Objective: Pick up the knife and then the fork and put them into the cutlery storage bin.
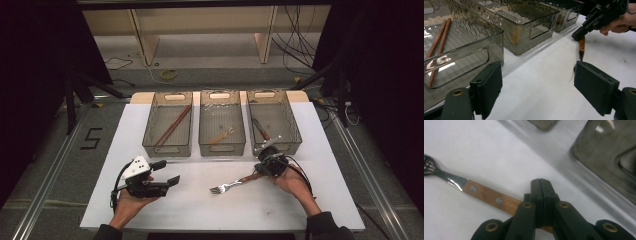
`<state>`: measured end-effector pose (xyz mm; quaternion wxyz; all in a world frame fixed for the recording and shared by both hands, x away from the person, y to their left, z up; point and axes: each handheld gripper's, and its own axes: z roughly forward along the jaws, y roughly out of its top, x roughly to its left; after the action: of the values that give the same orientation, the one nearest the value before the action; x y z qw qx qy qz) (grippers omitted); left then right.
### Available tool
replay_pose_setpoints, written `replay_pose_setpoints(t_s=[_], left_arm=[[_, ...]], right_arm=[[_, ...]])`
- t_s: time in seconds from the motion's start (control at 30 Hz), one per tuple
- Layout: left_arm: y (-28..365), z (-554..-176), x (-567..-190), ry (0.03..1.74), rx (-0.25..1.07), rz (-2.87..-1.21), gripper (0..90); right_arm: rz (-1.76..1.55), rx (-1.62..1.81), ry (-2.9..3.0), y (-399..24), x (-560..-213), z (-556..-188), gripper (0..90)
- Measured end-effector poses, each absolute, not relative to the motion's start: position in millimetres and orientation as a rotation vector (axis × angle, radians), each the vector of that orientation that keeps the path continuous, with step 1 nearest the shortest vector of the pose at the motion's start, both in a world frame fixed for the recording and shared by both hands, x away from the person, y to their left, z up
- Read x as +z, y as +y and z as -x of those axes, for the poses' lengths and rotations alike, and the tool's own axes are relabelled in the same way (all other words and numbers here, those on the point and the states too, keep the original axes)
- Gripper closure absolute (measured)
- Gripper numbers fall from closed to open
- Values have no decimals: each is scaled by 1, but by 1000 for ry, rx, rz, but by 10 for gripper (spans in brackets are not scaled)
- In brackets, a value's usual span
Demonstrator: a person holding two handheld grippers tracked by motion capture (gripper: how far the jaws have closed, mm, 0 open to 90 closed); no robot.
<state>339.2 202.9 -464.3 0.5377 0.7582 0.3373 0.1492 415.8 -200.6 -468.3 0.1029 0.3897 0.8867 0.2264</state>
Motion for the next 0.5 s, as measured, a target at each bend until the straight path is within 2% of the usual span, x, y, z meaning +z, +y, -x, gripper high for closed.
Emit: replay_pose_setpoints(t_s=[0.5], left_arm=[[204,-339,-464,802,359,-1800,220]], right_arm=[[-1134,670,2705,-208,-467,-384,900]])
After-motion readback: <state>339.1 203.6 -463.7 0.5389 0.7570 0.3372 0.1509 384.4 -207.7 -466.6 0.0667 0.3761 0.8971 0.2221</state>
